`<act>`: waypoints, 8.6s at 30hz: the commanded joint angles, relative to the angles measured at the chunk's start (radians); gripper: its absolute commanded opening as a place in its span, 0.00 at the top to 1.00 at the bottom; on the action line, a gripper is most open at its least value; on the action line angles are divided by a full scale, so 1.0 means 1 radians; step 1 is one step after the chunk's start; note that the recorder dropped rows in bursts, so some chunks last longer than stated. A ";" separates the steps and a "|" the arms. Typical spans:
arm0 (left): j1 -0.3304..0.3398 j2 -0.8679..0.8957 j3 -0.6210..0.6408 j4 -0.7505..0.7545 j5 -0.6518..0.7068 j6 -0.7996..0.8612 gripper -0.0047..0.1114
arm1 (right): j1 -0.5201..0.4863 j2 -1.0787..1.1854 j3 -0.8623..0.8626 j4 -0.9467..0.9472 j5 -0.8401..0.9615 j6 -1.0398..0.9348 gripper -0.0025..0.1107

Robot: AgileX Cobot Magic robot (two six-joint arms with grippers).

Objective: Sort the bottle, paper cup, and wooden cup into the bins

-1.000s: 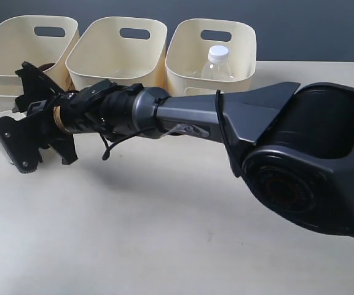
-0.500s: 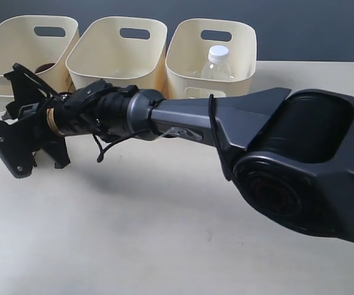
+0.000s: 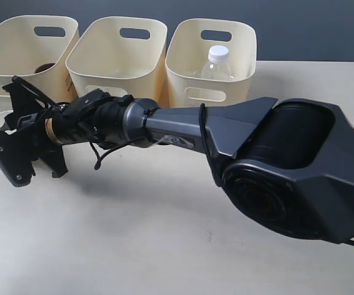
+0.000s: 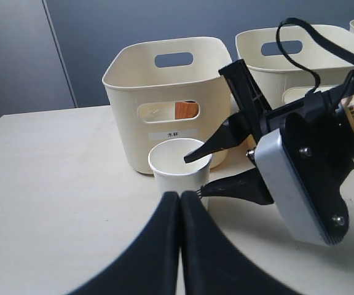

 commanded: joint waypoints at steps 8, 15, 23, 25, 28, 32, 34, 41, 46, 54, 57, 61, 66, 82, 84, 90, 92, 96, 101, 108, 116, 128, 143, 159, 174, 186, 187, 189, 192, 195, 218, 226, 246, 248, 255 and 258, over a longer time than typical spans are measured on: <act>-0.001 0.003 -0.003 0.003 -0.013 -0.003 0.96 | -0.001 0.028 -0.040 0.004 -0.002 0.059 0.63; -0.001 0.003 -0.003 0.003 -0.013 -0.003 0.96 | -0.001 0.028 -0.040 0.004 -0.004 0.101 0.79; -0.001 0.003 -0.003 0.003 -0.013 -0.003 0.96 | -0.001 0.025 -0.045 0.004 0.001 0.101 0.98; -0.001 0.003 -0.003 0.003 -0.013 -0.003 0.96 | -0.001 0.020 -0.045 0.004 0.001 0.101 0.98; -0.001 0.003 -0.003 0.003 -0.013 -0.003 0.96 | -0.001 -0.011 -0.045 0.004 0.003 0.164 0.98; -0.001 0.003 -0.003 0.003 -0.013 -0.003 0.96 | -0.001 -0.084 -0.042 0.004 0.028 0.297 0.98; -0.001 0.003 -0.003 0.003 -0.013 -0.003 0.96 | 0.003 -0.135 -0.008 0.004 0.039 0.335 0.98; -0.001 0.003 -0.003 0.003 -0.013 -0.003 0.96 | 0.028 -0.337 0.188 0.004 0.004 0.404 0.98; -0.001 0.003 -0.003 0.003 -0.013 -0.003 0.96 | 0.028 -0.448 0.243 0.004 0.072 0.439 0.98; -0.001 0.003 -0.003 0.003 -0.013 -0.003 0.96 | -0.148 -0.576 0.245 0.004 0.063 0.754 0.98; -0.001 0.003 -0.003 0.003 -0.013 -0.003 0.96 | -0.248 -0.560 0.245 0.004 -0.005 0.916 0.98; -0.001 0.003 -0.003 0.003 -0.013 -0.003 0.96 | -0.301 -0.491 0.245 0.004 -0.004 1.016 0.98; -0.001 0.003 -0.003 0.003 -0.013 -0.003 0.96 | -0.301 -0.404 0.245 0.004 0.027 1.026 0.98; -0.001 0.003 -0.003 0.003 -0.013 -0.003 0.96 | -0.301 -0.284 0.245 0.004 0.100 1.146 0.98; -0.001 0.003 -0.003 0.003 -0.013 -0.003 0.96 | -0.301 -0.284 0.245 0.004 0.123 1.161 0.98; -0.001 0.003 -0.003 0.003 -0.013 -0.003 0.96 | -0.301 -0.274 0.245 0.004 0.133 1.165 0.98; -0.001 0.003 -0.003 0.003 -0.013 -0.003 0.96 | -0.301 -0.268 0.245 0.004 0.133 1.165 0.98; -0.001 0.003 -0.003 0.003 -0.013 -0.003 0.96 | -0.301 -0.251 0.245 0.004 0.133 1.165 0.98; -0.001 0.003 -0.003 0.003 -0.013 -0.003 0.96 | -0.301 -0.248 0.245 0.004 0.134 1.152 0.98; -0.001 0.003 -0.003 0.003 -0.013 -0.003 0.96 | -0.299 -0.248 0.245 0.004 0.129 1.130 0.89; -0.001 0.003 -0.003 0.003 -0.013 -0.003 0.96 | -0.299 -0.248 0.245 0.004 0.133 1.130 0.62; -0.001 0.003 -0.003 0.003 -0.013 -0.003 0.96 | -0.299 -0.256 0.245 0.004 0.138 1.130 0.62; -0.001 0.003 -0.003 0.003 -0.013 -0.003 0.96 | -0.249 -0.619 0.536 0.004 0.290 1.126 0.98; -0.001 0.003 -0.003 0.003 -0.013 -0.003 0.96 | -0.249 -1.269 0.962 0.129 0.495 1.129 0.98; -0.001 0.003 -0.003 0.003 -0.013 -0.003 0.96 | -0.249 -1.378 0.964 0.112 0.478 1.129 0.98; -0.001 0.003 -0.003 0.003 -0.013 -0.003 0.96 | -0.620 -1.544 1.187 0.282 0.080 1.133 0.98; -0.001 0.003 -0.003 0.003 -0.013 -0.003 0.96 | -0.676 -1.582 1.233 0.286 0.051 1.133 0.98; -0.001 0.003 -0.003 0.003 -0.013 -0.003 0.96 | -0.823 -1.720 1.374 0.298 0.032 1.133 0.98; -0.001 0.003 -0.003 0.003 -0.013 -0.003 0.96 | -0.981 -1.963 1.558 0.299 0.053 1.133 0.98; -0.001 0.003 -0.003 0.003 -0.013 -0.003 0.96 | -0.998 -2.132 1.690 0.305 0.117 1.141 0.98; -0.001 0.003 -0.003 0.003 -0.013 -0.003 0.96 | -0.998 -2.328 1.859 1.718 0.341 -0.299 0.98; -0.001 0.003 -0.003 0.003 -0.013 -0.003 0.96 | -0.998 -2.443 1.958 1.716 0.291 -0.297 0.98; -0.001 0.003 -0.003 0.003 -0.013 -0.003 0.96 | -0.998 -2.512 1.982 1.692 0.343 -0.291 0.98; -0.001 0.003 -0.003 0.003 -0.013 -0.003 0.96 | -0.998 -2.512 1.982 1.692 0.343 -0.291 0.98; -0.001 0.003 -0.003 0.003 -0.013 -0.003 0.96 | -0.998 -2.512 1.982 1.692 0.343 -0.291 0.98; -0.001 0.003 -0.003 0.003 -0.013 -0.003 0.96 | -0.998 -2.512 1.982 1.692 0.343 -0.291 0.98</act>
